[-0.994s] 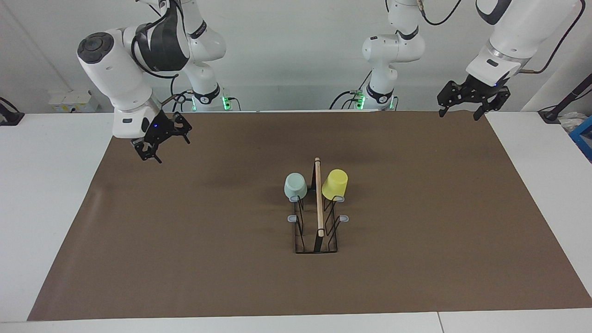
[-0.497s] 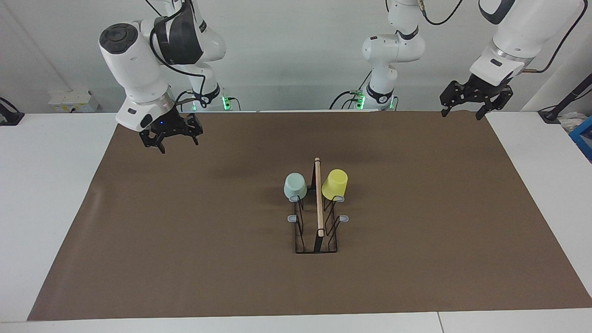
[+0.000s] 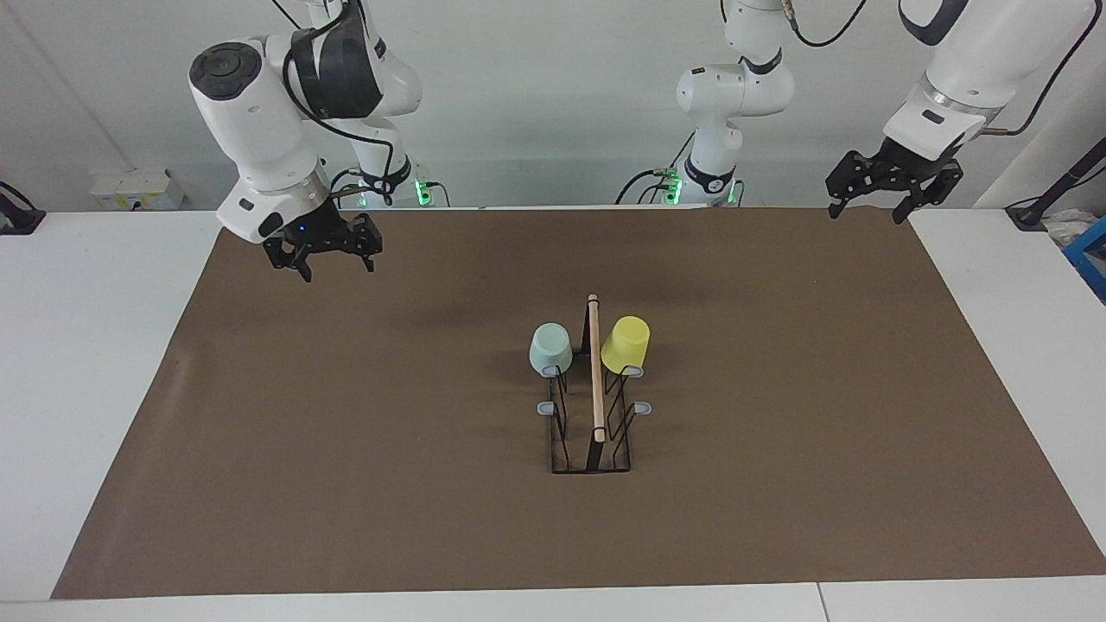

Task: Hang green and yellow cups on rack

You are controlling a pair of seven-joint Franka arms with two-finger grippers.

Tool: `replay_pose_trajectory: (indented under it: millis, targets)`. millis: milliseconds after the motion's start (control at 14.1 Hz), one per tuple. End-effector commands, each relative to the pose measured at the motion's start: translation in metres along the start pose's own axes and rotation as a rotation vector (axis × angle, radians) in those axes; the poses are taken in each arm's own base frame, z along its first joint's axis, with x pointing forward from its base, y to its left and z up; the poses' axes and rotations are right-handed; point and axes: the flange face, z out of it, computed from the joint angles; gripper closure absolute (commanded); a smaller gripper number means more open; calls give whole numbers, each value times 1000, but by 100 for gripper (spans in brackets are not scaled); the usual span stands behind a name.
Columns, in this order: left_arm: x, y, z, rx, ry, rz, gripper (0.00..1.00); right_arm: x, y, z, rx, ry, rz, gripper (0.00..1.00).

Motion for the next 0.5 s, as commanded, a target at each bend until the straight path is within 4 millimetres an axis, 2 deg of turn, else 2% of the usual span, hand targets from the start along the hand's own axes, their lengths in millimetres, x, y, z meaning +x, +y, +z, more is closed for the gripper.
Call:
replay_pose_trajectory:
  millis: [0,426]
  targets:
    - [-8,1,-3,-1,4,-2,0,-4,3,-4,17,1,26,0]
    - [-8,0,-3,1,5,-2,0,-3,3,-6,17,9,57,0]
